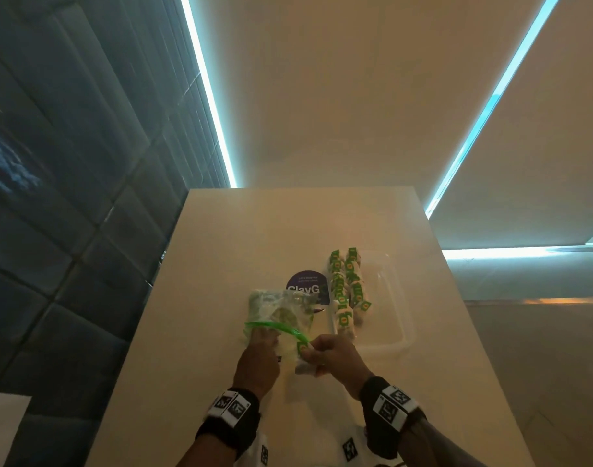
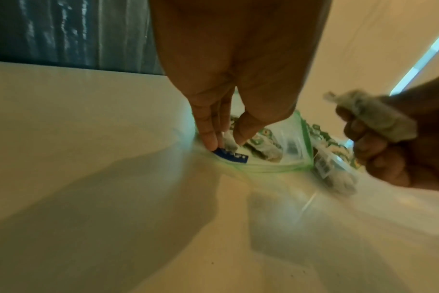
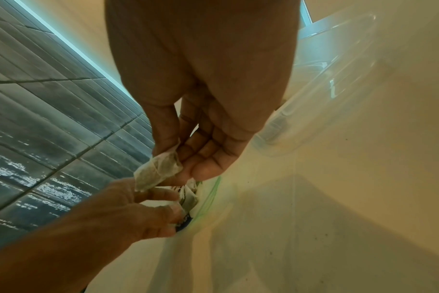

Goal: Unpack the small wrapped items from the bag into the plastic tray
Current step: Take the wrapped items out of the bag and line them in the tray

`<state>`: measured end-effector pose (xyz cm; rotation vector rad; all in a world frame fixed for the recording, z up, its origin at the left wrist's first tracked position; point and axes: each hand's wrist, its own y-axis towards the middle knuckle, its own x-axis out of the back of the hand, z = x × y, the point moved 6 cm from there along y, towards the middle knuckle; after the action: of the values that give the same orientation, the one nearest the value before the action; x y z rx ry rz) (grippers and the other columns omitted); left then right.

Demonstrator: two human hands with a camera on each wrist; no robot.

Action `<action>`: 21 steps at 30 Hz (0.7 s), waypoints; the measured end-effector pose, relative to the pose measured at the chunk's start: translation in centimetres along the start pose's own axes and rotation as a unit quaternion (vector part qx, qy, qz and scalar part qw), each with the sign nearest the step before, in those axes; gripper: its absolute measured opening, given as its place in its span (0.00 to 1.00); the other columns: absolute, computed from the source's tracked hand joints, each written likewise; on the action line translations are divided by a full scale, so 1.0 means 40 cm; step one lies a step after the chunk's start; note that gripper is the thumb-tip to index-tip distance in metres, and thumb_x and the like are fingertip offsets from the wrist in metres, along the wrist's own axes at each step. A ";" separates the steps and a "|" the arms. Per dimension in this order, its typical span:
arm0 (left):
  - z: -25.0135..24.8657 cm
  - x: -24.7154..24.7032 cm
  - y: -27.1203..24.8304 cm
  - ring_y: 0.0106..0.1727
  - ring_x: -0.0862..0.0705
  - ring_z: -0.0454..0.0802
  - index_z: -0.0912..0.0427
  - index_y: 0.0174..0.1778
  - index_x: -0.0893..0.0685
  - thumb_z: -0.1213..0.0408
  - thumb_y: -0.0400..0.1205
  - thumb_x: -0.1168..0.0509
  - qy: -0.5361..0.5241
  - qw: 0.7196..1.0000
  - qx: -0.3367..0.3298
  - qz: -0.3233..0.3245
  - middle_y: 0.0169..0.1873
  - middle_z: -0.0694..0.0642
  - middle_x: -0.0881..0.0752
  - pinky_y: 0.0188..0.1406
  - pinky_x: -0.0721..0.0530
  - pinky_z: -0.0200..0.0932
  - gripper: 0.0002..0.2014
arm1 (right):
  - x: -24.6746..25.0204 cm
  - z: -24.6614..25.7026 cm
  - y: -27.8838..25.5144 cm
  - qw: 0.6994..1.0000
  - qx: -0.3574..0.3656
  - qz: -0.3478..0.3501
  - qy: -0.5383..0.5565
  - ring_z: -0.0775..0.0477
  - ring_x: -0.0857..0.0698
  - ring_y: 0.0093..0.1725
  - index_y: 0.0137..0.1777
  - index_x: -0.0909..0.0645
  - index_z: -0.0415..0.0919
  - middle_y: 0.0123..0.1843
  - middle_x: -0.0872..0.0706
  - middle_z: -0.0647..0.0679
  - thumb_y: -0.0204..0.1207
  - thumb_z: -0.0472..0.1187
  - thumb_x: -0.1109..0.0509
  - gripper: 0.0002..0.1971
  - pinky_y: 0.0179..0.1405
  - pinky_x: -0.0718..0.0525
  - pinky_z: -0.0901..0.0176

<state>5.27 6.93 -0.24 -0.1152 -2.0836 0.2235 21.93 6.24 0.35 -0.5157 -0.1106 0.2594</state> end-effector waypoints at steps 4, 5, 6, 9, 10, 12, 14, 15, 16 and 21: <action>0.015 -0.028 0.032 0.70 0.24 0.55 0.58 0.67 0.23 0.61 0.83 0.39 0.072 0.996 0.033 0.050 0.70 0.58 0.27 0.65 0.25 0.45 0.16 | 0.018 0.000 -0.004 1.000 0.000 -0.010 -0.010 0.52 0.14 0.37 0.47 0.14 0.31 0.40 0.12 0.44 0.78 0.38 0.27 0.08 0.37 0.14 0.61; 0.019 -0.033 0.041 0.71 0.25 0.55 0.58 0.67 0.23 0.57 0.83 0.38 0.074 0.994 0.042 0.063 0.71 0.59 0.27 0.67 0.26 0.45 0.17 | 0.023 0.000 -0.006 1.000 0.000 -0.013 -0.012 0.51 0.14 0.37 0.48 0.14 0.31 0.41 0.12 0.44 0.78 0.38 0.27 0.09 0.37 0.14 0.61; 0.023 -0.039 0.049 0.72 0.25 0.55 0.59 0.67 0.22 0.53 0.83 0.37 0.077 0.993 0.051 0.074 0.71 0.59 0.26 0.68 0.26 0.45 0.19 | 0.028 -0.001 -0.008 1.000 0.000 -0.016 -0.013 0.51 0.14 0.38 0.48 0.14 0.31 0.42 0.12 0.43 0.78 0.38 0.27 0.09 0.38 0.14 0.61; 0.027 -0.048 0.071 0.71 0.24 0.56 0.59 0.67 0.22 0.48 0.82 0.36 0.086 0.990 0.065 0.088 0.70 0.60 0.23 0.66 0.23 0.47 0.23 | 0.038 -0.005 -0.012 1.000 -0.004 -0.022 -0.008 0.49 0.15 0.38 0.47 0.15 0.32 0.42 0.12 0.42 0.78 0.38 0.27 0.07 0.39 0.14 0.59; 0.026 -0.046 0.076 0.69 0.22 0.56 0.59 0.66 0.22 0.49 0.82 0.36 0.092 0.990 0.067 0.082 0.69 0.60 0.22 0.65 0.22 0.47 0.22 | 0.041 -0.006 -0.014 1.000 -0.006 -0.024 -0.006 0.48 0.15 0.38 0.47 0.15 0.32 0.43 0.12 0.41 0.77 0.38 0.27 0.07 0.39 0.14 0.58; 0.024 -0.041 0.081 0.67 0.20 0.58 0.59 0.65 0.21 0.52 0.84 0.38 0.101 0.990 0.068 0.066 0.67 0.60 0.21 0.63 0.22 0.49 0.18 | 0.042 -0.007 -0.017 1.000 -0.009 -0.024 -0.002 0.47 0.15 0.39 0.47 0.15 0.30 0.43 0.12 0.39 0.77 0.37 0.27 0.08 0.39 0.14 0.57; 0.026 -0.033 0.080 0.66 0.19 0.59 0.59 0.63 0.19 0.57 0.84 0.39 0.095 0.991 0.077 0.055 0.65 0.60 0.19 0.61 0.21 0.49 0.15 | 0.041 -0.006 -0.018 1.000 -0.008 -0.022 0.000 0.47 0.15 0.38 0.49 0.15 0.28 0.44 0.12 0.38 0.77 0.37 0.27 0.09 0.38 0.15 0.58; 0.026 -0.029 0.078 0.65 0.18 0.59 0.59 0.61 0.17 0.59 0.83 0.39 0.083 0.992 0.084 0.053 0.63 0.60 0.17 0.60 0.21 0.48 0.13 | 0.039 -0.005 -0.019 1.000 -0.008 -0.021 0.002 0.48 0.15 0.38 0.49 0.15 0.28 0.43 0.12 0.39 0.77 0.37 0.26 0.10 0.37 0.15 0.59; 0.025 -0.023 0.073 0.63 0.17 0.59 0.58 0.57 0.16 0.60 0.82 0.38 0.066 0.993 0.089 0.049 0.61 0.60 0.16 0.57 0.20 0.48 0.11 | 0.038 -0.005 -0.019 1.000 -0.009 -0.021 0.003 0.49 0.16 0.37 0.49 0.15 0.28 0.43 0.12 0.39 0.77 0.37 0.26 0.10 0.36 0.15 0.60; 0.054 -0.002 0.024 0.47 0.15 0.53 0.49 0.44 0.20 0.62 0.73 0.29 -0.127 0.980 0.150 0.011 0.43 0.50 0.15 0.44 0.22 0.40 0.08 | 0.019 -0.002 -0.019 1.000 -0.011 -0.006 0.014 0.46 0.16 0.38 0.47 0.15 0.30 0.42 0.13 0.40 0.77 0.36 0.26 0.07 0.34 0.16 0.61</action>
<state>3.43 7.62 -1.58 0.0779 -2.2737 0.5886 22.82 5.76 0.70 -0.5406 -0.0887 0.2394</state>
